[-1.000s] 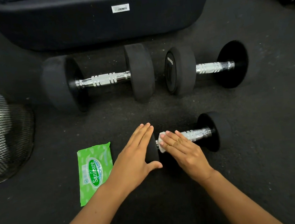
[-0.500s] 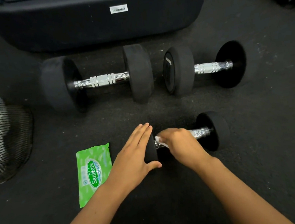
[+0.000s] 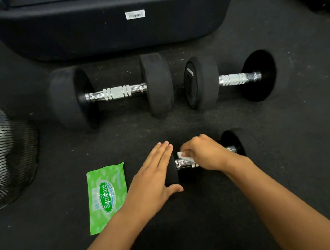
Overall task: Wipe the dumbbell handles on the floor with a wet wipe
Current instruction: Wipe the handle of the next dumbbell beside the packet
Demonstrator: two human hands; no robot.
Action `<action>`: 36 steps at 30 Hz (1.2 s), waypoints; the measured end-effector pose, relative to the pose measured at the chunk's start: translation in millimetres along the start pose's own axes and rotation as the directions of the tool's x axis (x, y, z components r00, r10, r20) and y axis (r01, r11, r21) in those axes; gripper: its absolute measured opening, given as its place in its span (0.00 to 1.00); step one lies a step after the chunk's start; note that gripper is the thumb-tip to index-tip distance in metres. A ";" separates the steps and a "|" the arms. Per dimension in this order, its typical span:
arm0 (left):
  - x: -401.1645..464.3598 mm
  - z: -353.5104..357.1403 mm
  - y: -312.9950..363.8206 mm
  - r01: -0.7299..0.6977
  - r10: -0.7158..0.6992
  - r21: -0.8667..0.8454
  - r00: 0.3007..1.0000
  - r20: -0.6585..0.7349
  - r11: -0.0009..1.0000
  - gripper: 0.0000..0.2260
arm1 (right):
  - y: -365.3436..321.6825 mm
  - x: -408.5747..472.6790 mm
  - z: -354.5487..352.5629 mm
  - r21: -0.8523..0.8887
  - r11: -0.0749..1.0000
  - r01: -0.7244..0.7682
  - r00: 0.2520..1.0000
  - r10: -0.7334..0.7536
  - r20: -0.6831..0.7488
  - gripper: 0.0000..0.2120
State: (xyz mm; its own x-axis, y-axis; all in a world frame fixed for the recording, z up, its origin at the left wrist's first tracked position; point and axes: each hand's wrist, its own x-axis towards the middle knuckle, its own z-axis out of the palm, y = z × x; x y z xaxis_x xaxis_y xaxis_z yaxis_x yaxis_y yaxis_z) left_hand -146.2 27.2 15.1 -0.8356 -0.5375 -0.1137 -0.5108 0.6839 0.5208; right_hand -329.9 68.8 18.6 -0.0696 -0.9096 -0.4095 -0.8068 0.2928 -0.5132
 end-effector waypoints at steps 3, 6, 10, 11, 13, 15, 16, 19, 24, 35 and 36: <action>0.7 -0.5 -1.1 0.002 -0.002 0.005 1.000 -0.003 1.000 0.45 | -5.0 0.7 5.1 0.000 1.000 0.022 1.000 -0.022 -0.004 0.12; 0.3 0.2 -0.4 0.006 -0.006 -0.004 1.000 0.001 1.000 0.45 | 2.4 -1.3 0.8 0.033 0.999 0.001 1.000 0.000 -0.016 0.11; 1.5 0.0 -1.4 0.009 -0.009 -0.003 1.000 0.002 1.000 0.45 | -5.0 0.4 6.6 0.013 0.999 0.032 0.999 -0.031 -0.030 0.11; 1.3 0.0 -1.3 0.012 -0.012 -0.008 1.000 0.001 1.000 0.45 | -5.9 -1.6 9.3 0.021 0.999 0.044 0.998 -0.043 -0.052 0.10; -0.6 -0.2 0.0 0.014 -0.014 -0.011 1.000 0.008 1.000 0.45 | -2.4 -6.7 8.2 0.046 0.998 0.043 0.994 -0.038 -0.100 0.08; -0.9 -0.3 0.2 0.014 -0.014 -0.020 1.000 0.000 1.000 0.45 | 1.5 -7.7 7.8 0.028 0.999 0.045 0.989 -0.040 -0.145 0.08; -0.2 -0.4 -0.2 0.016 -0.016 -0.021 1.000 0.001 1.000 0.45 | 0.9 -8.6 11.7 0.002 0.998 0.058 0.983 -0.056 -0.175 0.08; 2.0 -1.1 -1.8 0.025 -0.024 -0.025 1.000 0.007 0.999 0.45 | -0.1 -20.6 33.2 -0.052 0.983 0.175 0.930 -0.183 -0.320 0.07; 2.1 -1.0 -1.4 0.025 -0.025 -0.033 1.000 0.015 0.999 0.45 | 11.8 -25.2 50.3 -0.161 0.957 0.243 0.832 -0.291 -0.473 0.13; 0.9 -1.2 -2.0 0.013 -0.012 -0.031 1.000 0.020 0.999 0.45 | 25.9 -32.0 76.1 -0.259 0.894 0.365 0.703 -0.447 -0.553 0.15; -0.1 -1.1 -1.3 0.009 -0.009 -0.035 1.000 0.021 0.999 0.45 | 31.3 -34.3 74.3 -0.287 0.879 0.381 0.697 -0.477 -0.535 0.15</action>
State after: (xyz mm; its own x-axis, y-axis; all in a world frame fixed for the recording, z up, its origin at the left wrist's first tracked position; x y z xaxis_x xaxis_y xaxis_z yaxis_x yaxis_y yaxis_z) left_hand -145.2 25.8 15.3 -0.8351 -0.5332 -0.1355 -0.5113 0.6612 0.5490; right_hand -309.2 131.1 -39.4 0.0220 -0.9316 0.3628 -0.9040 -0.1735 -0.3907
